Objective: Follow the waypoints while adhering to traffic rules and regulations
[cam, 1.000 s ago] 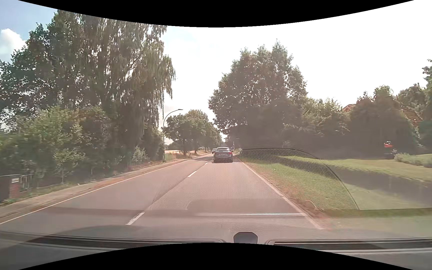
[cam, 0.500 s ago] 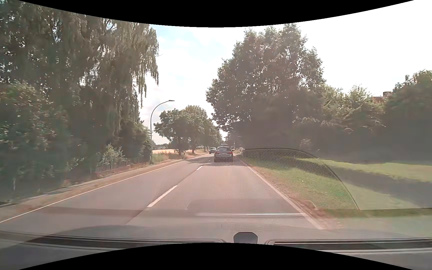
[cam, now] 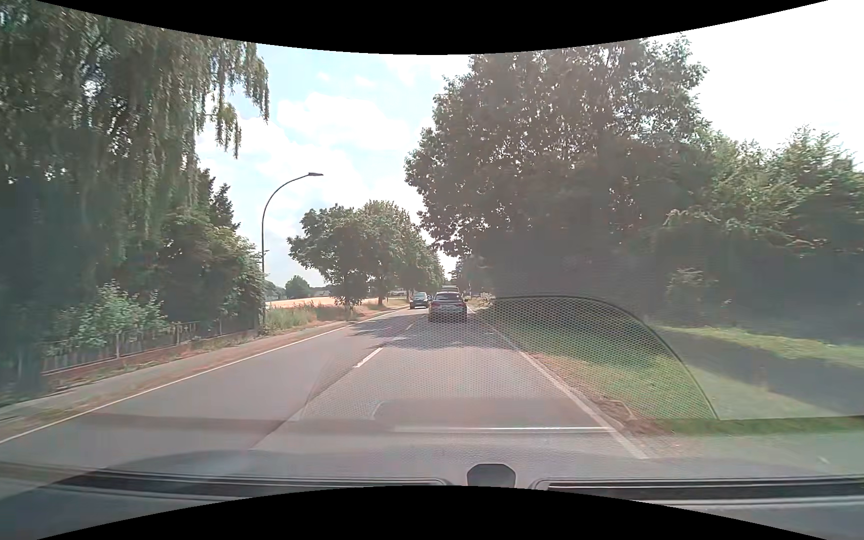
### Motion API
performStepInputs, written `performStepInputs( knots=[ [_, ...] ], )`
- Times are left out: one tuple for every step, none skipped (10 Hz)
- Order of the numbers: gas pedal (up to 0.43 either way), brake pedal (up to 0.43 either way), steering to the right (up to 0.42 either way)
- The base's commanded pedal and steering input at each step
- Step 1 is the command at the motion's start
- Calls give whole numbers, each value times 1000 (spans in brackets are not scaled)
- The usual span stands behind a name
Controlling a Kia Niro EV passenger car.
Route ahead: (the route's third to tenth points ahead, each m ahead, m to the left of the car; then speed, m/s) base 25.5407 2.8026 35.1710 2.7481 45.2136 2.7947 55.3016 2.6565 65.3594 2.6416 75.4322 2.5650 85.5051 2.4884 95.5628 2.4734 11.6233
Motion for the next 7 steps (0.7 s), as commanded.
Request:
performStepInputs(
  knots=[
    [177,0,-3],
    [189,0,-3],
    [189,0,-3],
    [189,0,-2],
    [189,0,-2],
    [189,0,-1],
    [189,0,-1]
  ],
)
